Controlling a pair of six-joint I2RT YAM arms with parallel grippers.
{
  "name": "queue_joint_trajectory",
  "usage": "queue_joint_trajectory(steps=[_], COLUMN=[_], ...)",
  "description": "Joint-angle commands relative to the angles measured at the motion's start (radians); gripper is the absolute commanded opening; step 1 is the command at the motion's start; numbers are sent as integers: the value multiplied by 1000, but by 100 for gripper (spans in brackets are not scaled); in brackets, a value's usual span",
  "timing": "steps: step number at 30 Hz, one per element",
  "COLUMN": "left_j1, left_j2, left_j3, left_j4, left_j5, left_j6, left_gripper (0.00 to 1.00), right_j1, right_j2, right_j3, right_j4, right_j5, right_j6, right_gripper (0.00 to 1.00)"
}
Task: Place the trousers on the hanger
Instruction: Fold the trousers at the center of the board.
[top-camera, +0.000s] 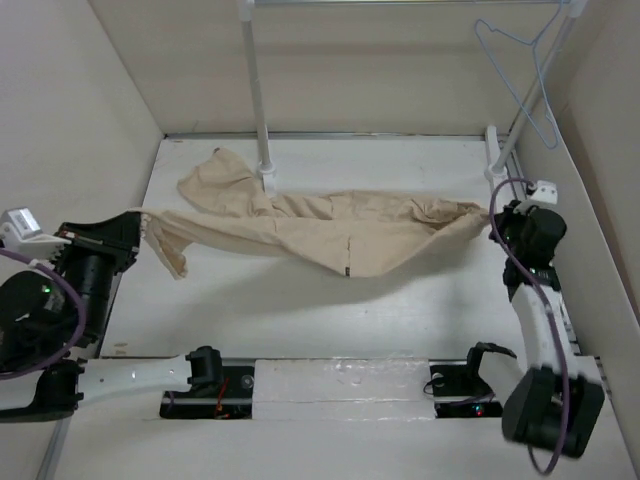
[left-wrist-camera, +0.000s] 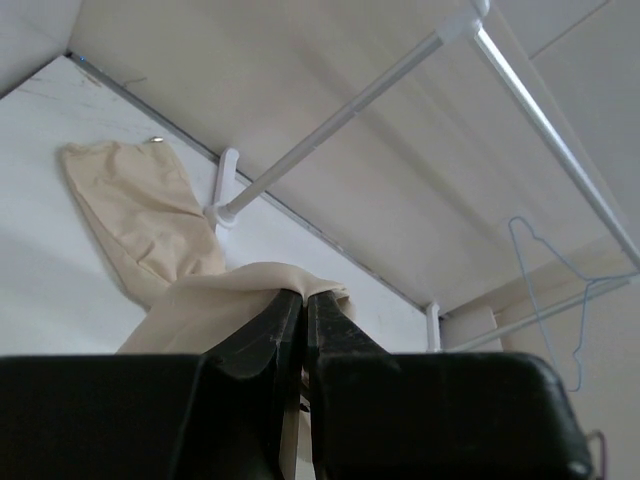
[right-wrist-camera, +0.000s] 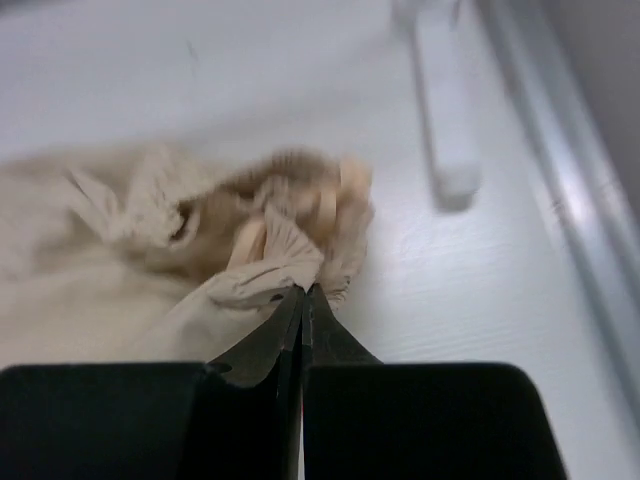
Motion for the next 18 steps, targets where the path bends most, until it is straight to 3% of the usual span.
queue_joint_trajectory(steps=[1,5,8,9,10,12,15,18], left_j1=[2,2,2,2,2,2,2,2], left_j2=[-21,-25,21,40,50,61,77,130], left_j3=[66,78,76,63,63,9,-75,-253], left_j4=[151,215,299,452,454,625,678,664], left_j5=[-52,-104,-188,-211,-211,-242,-210,-175], left_j6=[154,306,417,613,615,813,821,661], left_gripper=[0,0,0,0,0,0,0,0], right_j1=[-20,-50,-218,-266,-267,-276,-308,-317], right_j2=[-334,-357,-335,-349,-347,-320,-185,-97], right_j3=[16,89,157,196,197,265,273,185], right_j4=[-135,-237,-258,-251,-251,-268,-260,-184], right_j5=[124,154,2,-28,-29,-1,-4,-114], right_j6=[-78,-145,-129,-119,-119,-120,-97,-27], right_gripper=[0,0,0,0,0,0,0,0])
